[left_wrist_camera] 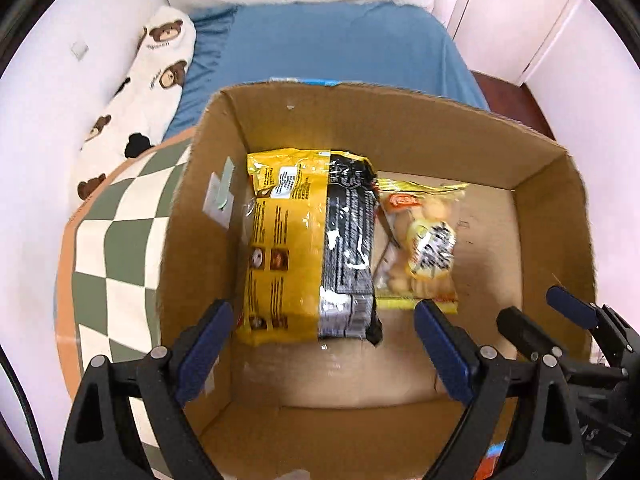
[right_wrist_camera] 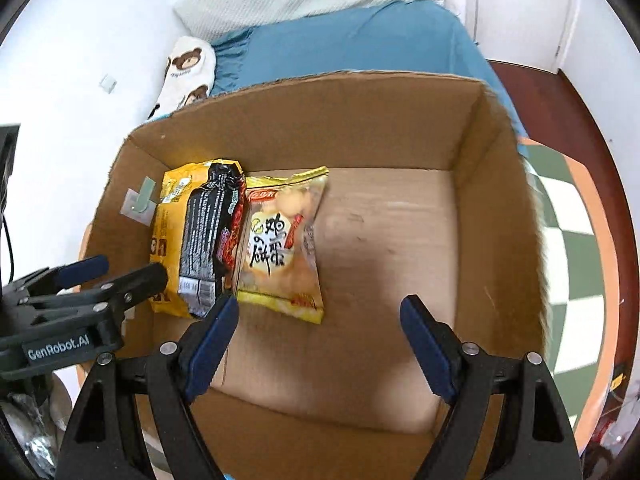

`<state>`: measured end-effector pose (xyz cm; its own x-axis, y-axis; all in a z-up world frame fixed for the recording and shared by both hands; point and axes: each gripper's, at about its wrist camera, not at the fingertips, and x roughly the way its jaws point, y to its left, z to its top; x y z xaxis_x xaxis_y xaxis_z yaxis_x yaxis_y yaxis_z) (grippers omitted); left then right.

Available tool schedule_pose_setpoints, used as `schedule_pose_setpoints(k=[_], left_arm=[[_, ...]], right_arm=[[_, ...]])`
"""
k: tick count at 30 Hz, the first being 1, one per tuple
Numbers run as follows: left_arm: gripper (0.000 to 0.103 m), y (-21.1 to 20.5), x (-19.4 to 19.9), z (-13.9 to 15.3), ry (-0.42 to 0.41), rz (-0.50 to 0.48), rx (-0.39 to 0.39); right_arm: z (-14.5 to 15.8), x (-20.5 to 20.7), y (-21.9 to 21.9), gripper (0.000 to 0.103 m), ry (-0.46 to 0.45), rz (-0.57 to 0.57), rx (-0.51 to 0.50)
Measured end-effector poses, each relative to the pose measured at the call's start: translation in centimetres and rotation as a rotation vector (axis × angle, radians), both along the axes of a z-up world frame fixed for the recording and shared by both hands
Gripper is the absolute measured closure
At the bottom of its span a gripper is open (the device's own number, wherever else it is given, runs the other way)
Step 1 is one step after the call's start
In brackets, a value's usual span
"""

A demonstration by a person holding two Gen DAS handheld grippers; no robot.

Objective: Organize snacks
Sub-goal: 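Carry both packets into the cardboard box and open both grippers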

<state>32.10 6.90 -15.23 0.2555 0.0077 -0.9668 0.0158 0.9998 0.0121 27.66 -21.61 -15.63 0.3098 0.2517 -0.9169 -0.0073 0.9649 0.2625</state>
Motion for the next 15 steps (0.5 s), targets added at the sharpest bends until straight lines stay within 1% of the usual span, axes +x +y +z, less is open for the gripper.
schedule_pose_setpoints(k=[4, 8, 15], left_arm=[[0.010, 0.1, -1.8, 1.6, -0.057, -0.013, -0.008], [0.010, -0.5, -4.2, 3.5, -0.118, -0.029, 0.004], [0.010, -0.4, -8.4, 6.5, -0.200, -0.031, -0.018]], right_arm=[[2.4, -1.8, -0.5, 0.018, -0.043, -0.024, -0.021], [4.2, -3.7, -0.6, 0.018, -0.089, -0.041, -0.037], [8.0, -7.7, -0.5, 0.018, -0.175, -0.052, -0.060]])
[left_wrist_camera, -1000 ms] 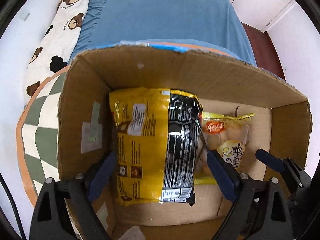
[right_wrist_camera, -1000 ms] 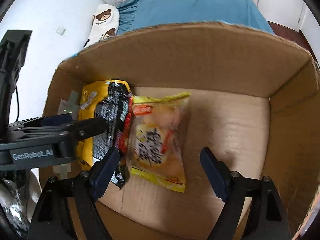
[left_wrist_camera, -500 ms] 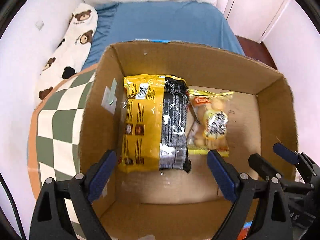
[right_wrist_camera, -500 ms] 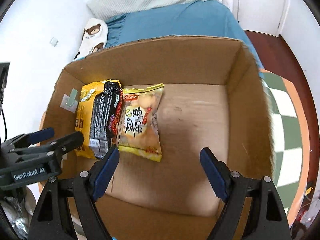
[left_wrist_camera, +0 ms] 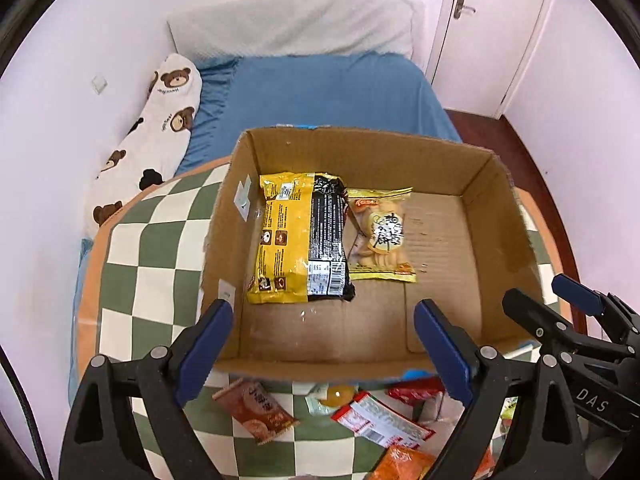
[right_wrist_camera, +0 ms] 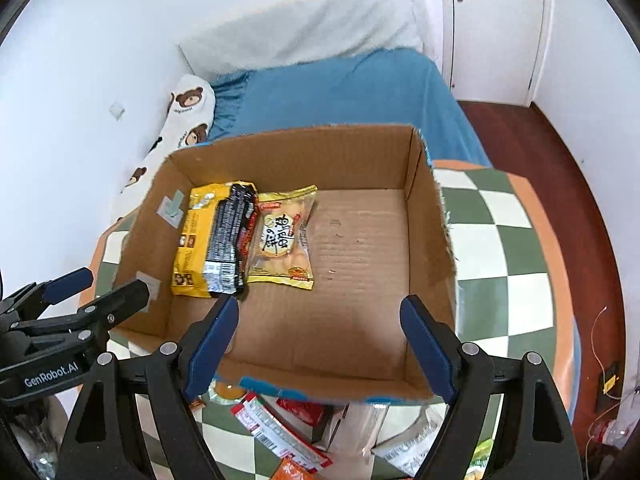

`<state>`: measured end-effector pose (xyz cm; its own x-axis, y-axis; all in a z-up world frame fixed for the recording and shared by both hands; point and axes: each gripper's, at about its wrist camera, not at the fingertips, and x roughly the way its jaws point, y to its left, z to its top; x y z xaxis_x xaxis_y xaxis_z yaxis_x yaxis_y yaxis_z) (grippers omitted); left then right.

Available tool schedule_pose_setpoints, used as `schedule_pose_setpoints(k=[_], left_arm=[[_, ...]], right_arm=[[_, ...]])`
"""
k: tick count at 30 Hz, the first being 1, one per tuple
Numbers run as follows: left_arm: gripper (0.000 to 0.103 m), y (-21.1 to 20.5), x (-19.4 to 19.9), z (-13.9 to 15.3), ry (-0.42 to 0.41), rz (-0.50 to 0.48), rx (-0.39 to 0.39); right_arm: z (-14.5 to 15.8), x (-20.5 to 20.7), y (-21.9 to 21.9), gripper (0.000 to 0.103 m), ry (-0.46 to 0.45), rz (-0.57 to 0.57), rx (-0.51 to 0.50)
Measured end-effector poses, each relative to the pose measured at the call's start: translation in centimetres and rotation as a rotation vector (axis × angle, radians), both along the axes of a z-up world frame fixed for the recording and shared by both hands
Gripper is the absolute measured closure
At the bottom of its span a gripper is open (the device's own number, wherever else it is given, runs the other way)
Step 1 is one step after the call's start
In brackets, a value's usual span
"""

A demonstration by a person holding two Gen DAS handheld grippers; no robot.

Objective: Organize snacks
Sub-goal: 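Carry both packets into the cardboard box and open both grippers, then grasp the orange packet with the left gripper while the right gripper grasps the red-orange packet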

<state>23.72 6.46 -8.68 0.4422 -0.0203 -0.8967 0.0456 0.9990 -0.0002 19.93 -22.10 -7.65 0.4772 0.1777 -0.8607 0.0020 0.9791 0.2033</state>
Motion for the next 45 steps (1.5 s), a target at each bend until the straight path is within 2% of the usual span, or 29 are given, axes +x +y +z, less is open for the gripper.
schedule_pose_setpoints(k=[7, 11, 14, 18, 24, 27, 32, 33, 34, 35, 36, 41, 45], left_arm=[[0.010, -0.1, -4.2, 2.9, -0.079, -0.023, 0.015], [0.010, -0.4, -6.6, 3.1, -0.064, -0.038, 0.002], [0.010, -0.9, -8.8, 1.9, -0.028, -0.052, 0.000], [0.010, -2.3, -11.8, -2.2, 0.076, -0.086, 0.015], [0.010, -4.9, -15.5, -12.0, 0.306, -0.164, 0.065], [0.010, -6.7, -16.4, -16.0, 0.403, -0.225, 0.085], [0.010, -9.7, -16.3, -20.9, 0.505, -0.298, 0.112], [0.011, -10.2, -16.3, -21.6, 0.504, -0.307, 0.133], [0.021, -10.6, -16.3, -22.2, 0.500, -0.312, 0.150], [0.045, -10.8, -16.4, -22.7, 0.507, -0.311, 0.162], [0.051, -10.9, -16.5, -23.3, 0.529, -0.305, 0.168], [0.052, -9.5, -17.2, -23.3, 0.534, -0.235, 0.162], [0.052, -5.7, -17.7, -23.1, 0.555, -0.098, 0.122]], right_arm=[[2.7, -4.3, 0.0, 0.018, -0.065, -0.017, 0.042], [3.0, -7.0, -0.5, 0.018, -0.054, -0.035, 0.085], [2.3, -9.3, -1.1, 0.018, -0.017, -0.043, 0.105], [-0.6, -12.4, -2.7, 0.018, 0.084, -0.067, 0.140], [-6.7, -17.6, -6.3, 0.018, 0.238, -0.147, 0.174], [-9.5, -19.5, -8.2, 0.018, 0.304, -0.183, 0.183], [-13.7, -20.7, -10.0, 0.018, 0.387, -0.183, 0.174], [-14.3, -20.7, -10.1, 0.018, 0.397, -0.178, 0.168], [-15.1, -20.7, -10.0, 0.023, 0.411, -0.164, 0.157], [-15.7, -20.7, -9.9, 0.028, 0.419, -0.148, 0.143], [-16.3, -20.8, -9.7, 0.029, 0.427, -0.129, 0.127], [-19.1, -20.9, -8.8, 0.031, 0.478, -0.049, 0.072], [-20.8, -21.0, -8.6, 0.032, 0.517, -0.033, 0.062]])
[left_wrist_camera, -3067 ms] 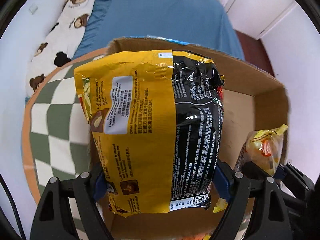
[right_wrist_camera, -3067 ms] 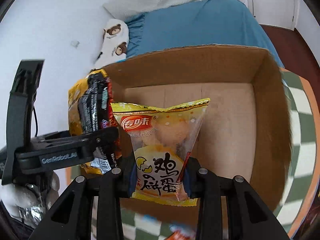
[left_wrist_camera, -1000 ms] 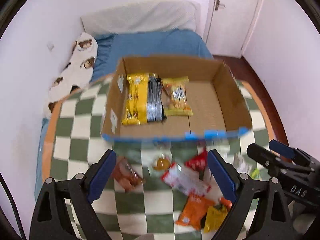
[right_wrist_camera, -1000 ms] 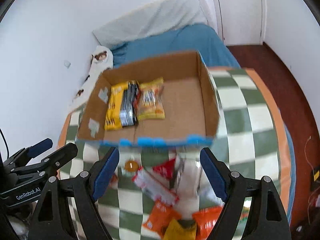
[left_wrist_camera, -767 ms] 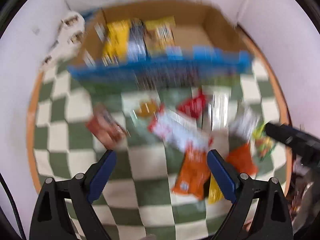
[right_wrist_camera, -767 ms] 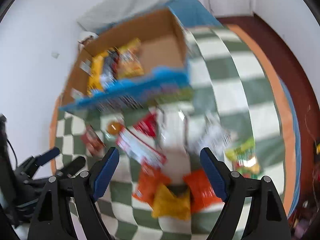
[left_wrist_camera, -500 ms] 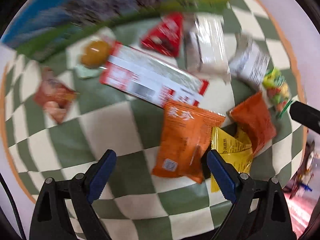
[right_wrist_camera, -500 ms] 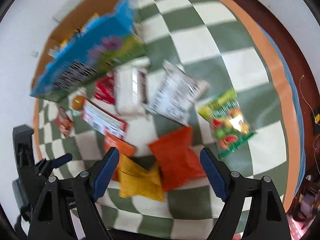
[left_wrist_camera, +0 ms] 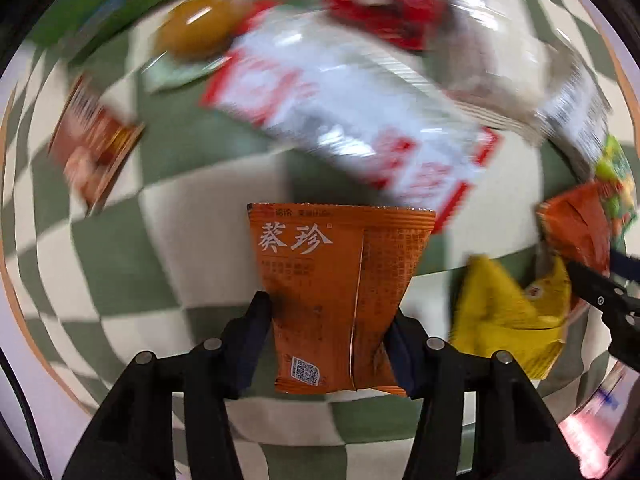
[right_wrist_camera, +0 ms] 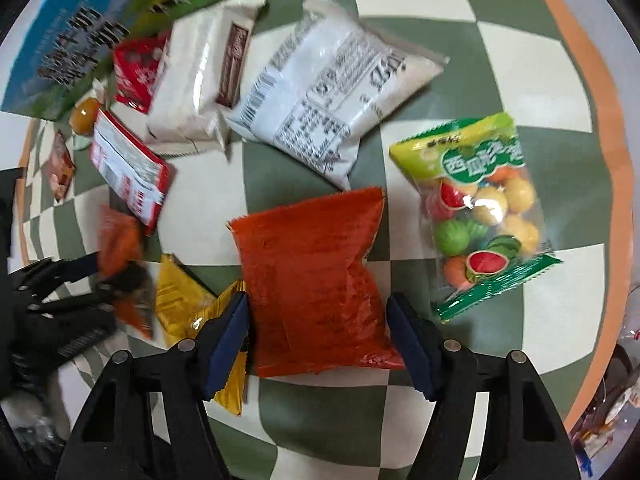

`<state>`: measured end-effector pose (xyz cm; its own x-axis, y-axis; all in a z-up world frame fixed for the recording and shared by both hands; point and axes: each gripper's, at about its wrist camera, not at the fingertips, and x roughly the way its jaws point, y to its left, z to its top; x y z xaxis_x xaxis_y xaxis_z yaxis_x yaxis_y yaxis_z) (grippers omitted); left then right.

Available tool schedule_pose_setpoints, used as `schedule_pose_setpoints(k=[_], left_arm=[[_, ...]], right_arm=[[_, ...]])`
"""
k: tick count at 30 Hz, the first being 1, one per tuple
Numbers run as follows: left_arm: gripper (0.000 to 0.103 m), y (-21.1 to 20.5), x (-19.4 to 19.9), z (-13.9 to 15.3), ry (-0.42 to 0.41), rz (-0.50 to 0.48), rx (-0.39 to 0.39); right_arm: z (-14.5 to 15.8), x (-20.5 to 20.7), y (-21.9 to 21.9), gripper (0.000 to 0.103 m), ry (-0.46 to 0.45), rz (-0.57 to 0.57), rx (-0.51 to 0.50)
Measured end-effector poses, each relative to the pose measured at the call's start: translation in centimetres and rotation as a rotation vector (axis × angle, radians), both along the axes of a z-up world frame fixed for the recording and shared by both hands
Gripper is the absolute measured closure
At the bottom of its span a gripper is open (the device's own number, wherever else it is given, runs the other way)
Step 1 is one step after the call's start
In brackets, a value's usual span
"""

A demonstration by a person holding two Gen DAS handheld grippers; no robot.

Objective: Organize snacks
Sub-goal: 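Grasp the orange packet with the left gripper while the right gripper grasps the red-orange packet, then lower both orange packets into the box and open both grippers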

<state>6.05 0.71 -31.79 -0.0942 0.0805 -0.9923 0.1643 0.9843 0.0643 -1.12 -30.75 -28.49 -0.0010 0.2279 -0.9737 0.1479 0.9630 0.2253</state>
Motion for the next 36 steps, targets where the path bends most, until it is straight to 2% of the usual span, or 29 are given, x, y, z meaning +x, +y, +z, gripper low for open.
schedule_pose_setpoints(k=[5, 8, 13, 17, 21, 22, 23, 26, 31, 36], left_arm=[[0.051, 4.8, -1.4, -0.9, 0.035, 0.140, -0.017], [0.049, 6.1, -2.2, -1.2, 0.038, 0.173, -0.046], [0.041, 6.6, -3.0, -2.8, 0.047, 0.150, -0.063], [0.039, 5.5, -3.1, -3.3, 0.045, 0.114, -0.049], [0.039, 5.2, -1.6, -3.0, 0.043, 0.122, -0.049], [0.040, 5.5, -1.1, -2.7, 0.036, 0.124, -0.047], [0.049, 5.0, -0.6, -2.2, 0.026, 0.123, -0.039], [0.053, 4.8, 0.3, -1.1, -0.002, 0.118, -0.014], [0.055, 4.5, 0.4, 1.1, -0.028, 0.116, -0.038], [0.055, 4.3, 1.4, 6.5, -0.091, 0.121, -0.116]], right_arm=[[-0.5, -0.8, 0.1, 0.048, -0.035, -0.038, -0.018], [-0.8, -2.1, 0.3, 0.050, -0.006, -0.084, -0.011], [-1.2, -4.8, 0.1, 0.049, 0.083, -0.157, 0.040], [-1.4, -4.7, -0.5, 0.038, 0.088, -0.215, 0.027], [-1.7, -3.7, -0.2, 0.038, 0.072, -0.188, -0.020], [-1.8, -3.6, 0.0, 0.038, 0.073, -0.181, -0.026], [-1.7, -3.1, -0.2, 0.038, 0.076, -0.177, -0.031], [-1.7, -3.2, 0.1, 0.045, 0.070, -0.168, -0.048], [-1.0, -3.0, 1.0, 0.051, 0.061, -0.155, -0.046], [3.2, -2.1, 0.0, 0.052, 0.020, -0.175, -0.007]])
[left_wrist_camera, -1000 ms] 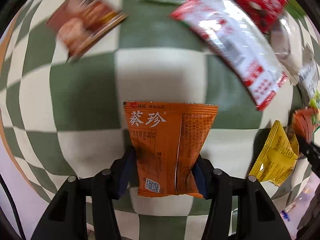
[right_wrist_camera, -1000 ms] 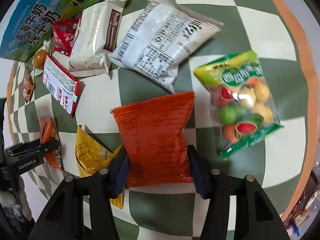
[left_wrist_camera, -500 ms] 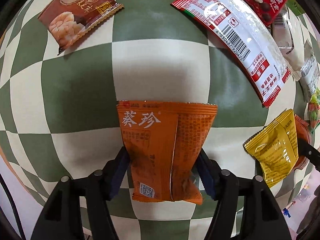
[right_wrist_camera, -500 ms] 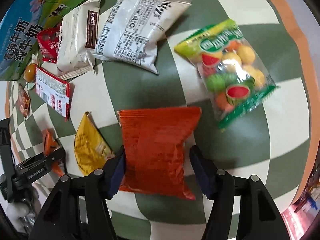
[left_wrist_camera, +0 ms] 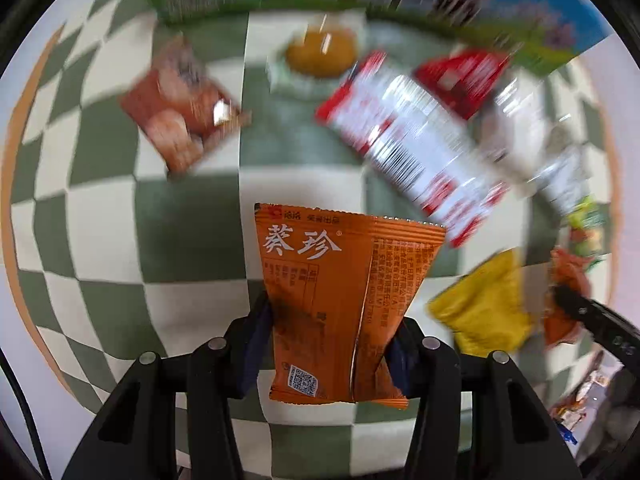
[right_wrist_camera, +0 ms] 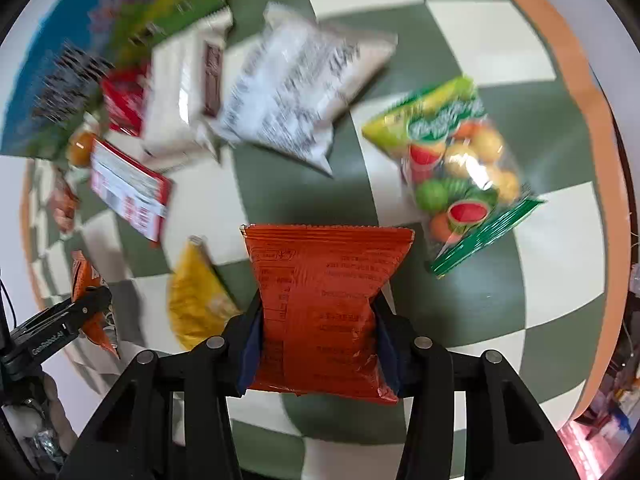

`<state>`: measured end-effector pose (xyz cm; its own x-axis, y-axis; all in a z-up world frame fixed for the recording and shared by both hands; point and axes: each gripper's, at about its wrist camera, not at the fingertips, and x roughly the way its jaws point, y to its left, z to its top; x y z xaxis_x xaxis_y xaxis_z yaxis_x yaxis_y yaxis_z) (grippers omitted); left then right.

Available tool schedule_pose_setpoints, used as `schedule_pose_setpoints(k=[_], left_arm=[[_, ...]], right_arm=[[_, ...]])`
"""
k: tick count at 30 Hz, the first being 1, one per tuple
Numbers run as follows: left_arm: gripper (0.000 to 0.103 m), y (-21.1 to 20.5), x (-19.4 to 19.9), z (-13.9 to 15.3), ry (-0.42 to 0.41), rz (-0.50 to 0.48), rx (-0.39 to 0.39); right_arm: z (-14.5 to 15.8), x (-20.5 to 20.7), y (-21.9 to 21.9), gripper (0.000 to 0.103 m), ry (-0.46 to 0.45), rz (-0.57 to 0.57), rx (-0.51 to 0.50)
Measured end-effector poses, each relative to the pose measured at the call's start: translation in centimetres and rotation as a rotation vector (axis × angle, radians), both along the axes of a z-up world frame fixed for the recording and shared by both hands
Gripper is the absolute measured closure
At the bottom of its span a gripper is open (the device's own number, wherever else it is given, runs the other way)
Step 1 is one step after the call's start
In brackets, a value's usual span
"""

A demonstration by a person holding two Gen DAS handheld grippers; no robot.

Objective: Organize snacks
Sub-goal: 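Lower both orange packets into the box and open both grippers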

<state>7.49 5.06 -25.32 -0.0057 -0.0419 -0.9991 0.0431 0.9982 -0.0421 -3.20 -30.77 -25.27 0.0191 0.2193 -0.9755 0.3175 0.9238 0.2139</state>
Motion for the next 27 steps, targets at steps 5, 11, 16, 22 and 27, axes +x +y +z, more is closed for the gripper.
schedule_pose_setpoints(k=[5, 11, 16, 22, 27], left_arm=[[0.055, -0.4, 2.9, 7.8, -0.117, -0.012, -0.093], [0.055, -0.4, 9.3, 14.8, -0.255, -0.050, -0.083], [0.054, 0.3, 16.2, 14.0, -0.264, -0.059, 0.023], [0.054, 2.9, 22.9, 9.0, -0.149, -0.022, 0.122], [0.054, 4.0, 25.1, 4.9, -0.077, -0.029, 0.175]], right_arm=[[5.9, 1.9, -0.3, 0.052, -0.131, -0.022, 0.068], [15.3, 7.4, 1.0, 0.052, -0.356, 0.014, 0.149], [19.2, 15.6, 3.7, 0.052, -0.496, 0.081, 0.114], [17.0, 27.2, 6.1, 0.052, -0.477, 0.146, 0.037], [13.8, 33.6, 7.2, 0.052, -0.427, 0.181, -0.025]])
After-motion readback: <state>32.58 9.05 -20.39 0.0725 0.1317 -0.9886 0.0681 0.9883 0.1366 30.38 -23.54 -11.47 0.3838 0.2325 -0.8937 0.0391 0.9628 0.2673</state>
